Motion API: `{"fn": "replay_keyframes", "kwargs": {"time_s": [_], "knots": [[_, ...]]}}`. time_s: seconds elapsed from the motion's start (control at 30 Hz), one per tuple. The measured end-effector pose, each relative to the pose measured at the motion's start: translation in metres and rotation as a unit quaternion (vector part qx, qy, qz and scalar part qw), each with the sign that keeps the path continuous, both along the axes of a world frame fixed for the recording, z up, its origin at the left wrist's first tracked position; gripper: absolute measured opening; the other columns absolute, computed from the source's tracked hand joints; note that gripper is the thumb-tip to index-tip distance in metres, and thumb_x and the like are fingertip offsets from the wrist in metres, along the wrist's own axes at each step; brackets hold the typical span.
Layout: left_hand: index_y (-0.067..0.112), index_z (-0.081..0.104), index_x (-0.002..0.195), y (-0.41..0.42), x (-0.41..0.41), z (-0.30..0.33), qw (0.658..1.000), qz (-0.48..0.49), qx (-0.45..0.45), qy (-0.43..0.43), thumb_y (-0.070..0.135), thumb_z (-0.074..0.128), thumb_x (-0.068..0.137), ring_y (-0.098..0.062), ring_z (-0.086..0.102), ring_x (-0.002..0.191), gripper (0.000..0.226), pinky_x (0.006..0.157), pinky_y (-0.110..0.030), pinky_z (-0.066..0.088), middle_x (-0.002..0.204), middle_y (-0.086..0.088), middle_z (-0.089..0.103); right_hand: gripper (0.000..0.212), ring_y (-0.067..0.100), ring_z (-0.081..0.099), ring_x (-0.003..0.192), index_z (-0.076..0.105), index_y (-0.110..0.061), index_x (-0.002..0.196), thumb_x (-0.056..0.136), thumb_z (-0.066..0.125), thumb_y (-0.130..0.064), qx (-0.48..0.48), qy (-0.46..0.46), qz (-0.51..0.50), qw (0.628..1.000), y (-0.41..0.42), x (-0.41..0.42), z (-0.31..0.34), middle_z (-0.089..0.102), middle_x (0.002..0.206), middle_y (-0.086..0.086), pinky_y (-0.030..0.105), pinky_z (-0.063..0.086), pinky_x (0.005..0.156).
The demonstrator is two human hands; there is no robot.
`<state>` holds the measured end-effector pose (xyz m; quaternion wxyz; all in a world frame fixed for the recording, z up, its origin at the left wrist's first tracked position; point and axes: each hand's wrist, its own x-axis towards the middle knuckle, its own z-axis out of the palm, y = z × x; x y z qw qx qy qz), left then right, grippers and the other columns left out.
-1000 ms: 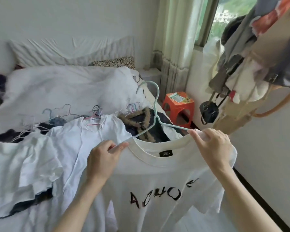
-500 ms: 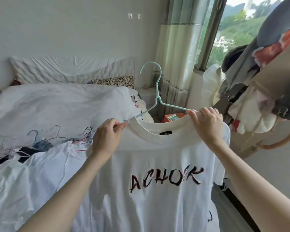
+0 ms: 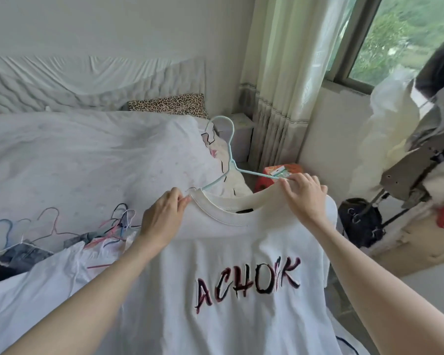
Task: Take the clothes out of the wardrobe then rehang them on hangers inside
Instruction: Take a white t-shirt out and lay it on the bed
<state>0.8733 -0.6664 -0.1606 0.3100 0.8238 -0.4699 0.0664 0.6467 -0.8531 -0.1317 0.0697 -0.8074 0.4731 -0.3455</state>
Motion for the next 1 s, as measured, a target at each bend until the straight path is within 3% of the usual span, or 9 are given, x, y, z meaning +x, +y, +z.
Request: {"fn": "replay_keyframes", "kwargs": {"time_s": [0.27, 0.4, 0.5, 0.6, 0.7, 0.8, 0.87, 1.0], "knots": [[0.004, 0.049, 0.106, -0.058, 0.056, -0.155, 0.989, 0.002, 0.146, 0.009, 0.033, 0.039, 0.098, -0.035, 0.058, 0.099, 0.031, 0.071, -0.044, 0.044, 0.106, -0.016, 0.059, 0.031, 0.028, 0.048, 0.105, 0.067, -0.013, 0.096, 0.089, 0.055, -0.041, 0.086, 0.072, 0.038, 0.993, -0.077, 0.063, -0.155, 0.064, 0.104, 0.006, 0.034, 0.024, 0.078], [0.003, 0.051, 0.104, -0.074, 0.082, -0.203, 0.982, 0.02, 0.187, 0.0, 0.028, 0.043, 0.097, -0.037, 0.059, 0.095, 0.027, 0.071, -0.043, 0.043, 0.101, -0.019, 0.061, 0.032, 0.03, 0.048, 0.103, 0.068, -0.011, 0.095, 0.09, 0.055, -0.04, 0.105, 0.109, 0.032, 0.988, -0.096, 0.094, -0.198, 0.064, 0.102, 0.008, 0.033, 0.022, 0.074], [0.003, 0.055, 0.086, -0.079, 0.09, -0.235, 0.982, 0.024, 0.185, -0.007, 0.015, 0.06, 0.088, -0.041, 0.061, 0.077, 0.013, 0.066, -0.046, 0.046, 0.082, -0.023, 0.062, 0.03, 0.031, 0.049, 0.106, 0.067, -0.012, 0.102, 0.092, 0.051, -0.036, 0.131, 0.12, 0.011, 0.984, -0.1, 0.106, -0.227, 0.063, 0.109, 0.008, 0.036, 0.029, 0.082], [0.006, 0.06, 0.094, -0.076, 0.083, -0.256, 0.984, 0.058, 0.164, 0.03, 0.003, 0.059, 0.08, -0.039, 0.06, 0.086, 0.013, 0.069, -0.048, 0.046, 0.09, -0.019, 0.061, 0.046, 0.034, 0.055, 0.108, 0.065, -0.009, 0.11, 0.088, 0.041, -0.042, 0.14, 0.125, 0.059, 0.98, -0.08, 0.103, -0.257, 0.064, 0.114, 0.012, 0.042, 0.038, 0.091], [0.009, 0.061, 0.112, -0.066, 0.054, -0.273, 0.988, 0.007, 0.155, 0.024, 0.023, 0.043, 0.082, -0.034, 0.058, 0.105, 0.037, 0.087, -0.048, 0.042, 0.115, -0.014, 0.06, 0.055, 0.037, 0.054, 0.116, 0.06, -0.007, 0.12, 0.085, 0.039, -0.045, 0.14, 0.17, 0.13, 0.967, -0.043, 0.09, -0.289, 0.058, 0.125, 0.016, 0.051, 0.041, 0.094], [0.019, 0.054, 0.125, -0.049, 0.007, -0.292, 0.976, -0.057, 0.212, 0.009, 0.043, 0.04, 0.082, -0.029, 0.043, 0.126, 0.051, 0.097, -0.06, 0.032, 0.135, -0.012, 0.05, 0.058, 0.036, 0.045, 0.127, 0.05, -0.013, 0.132, 0.086, 0.038, -0.047, 0.163, 0.23, 0.176, 0.943, 0.002, 0.073, -0.307, 0.047, 0.138, 0.015, 0.056, 0.037, 0.098], [0.023, 0.046, 0.131, -0.033, -0.022, -0.303, 0.964, -0.072, 0.258, 0.001, 0.049, 0.041, 0.081, -0.031, 0.036, 0.131, 0.056, 0.097, -0.063, 0.03, 0.141, -0.013, 0.044, 0.056, 0.034, 0.046, 0.126, 0.045, -0.017, 0.132, 0.085, 0.038, -0.047, 0.175, 0.266, 0.19, 0.929, 0.029, 0.058, -0.314, 0.047, 0.139, 0.014, 0.052, 0.04, 0.095], [0.028, 0.046, 0.131, 0.012, -0.066, -0.305, 0.941, -0.09, 0.323, 0.038, 0.052, 0.039, 0.082, -0.036, 0.043, 0.128, 0.056, 0.102, -0.055, 0.025, 0.141, -0.012, 0.044, 0.052, 0.03, 0.048, 0.125, 0.049, -0.019, 0.128, 0.084, 0.038, -0.045, 0.251, 0.298, 0.18, 0.903, 0.078, 0.017, -0.324, 0.05, 0.136, 0.009, 0.045, 0.036, 0.101]]}}
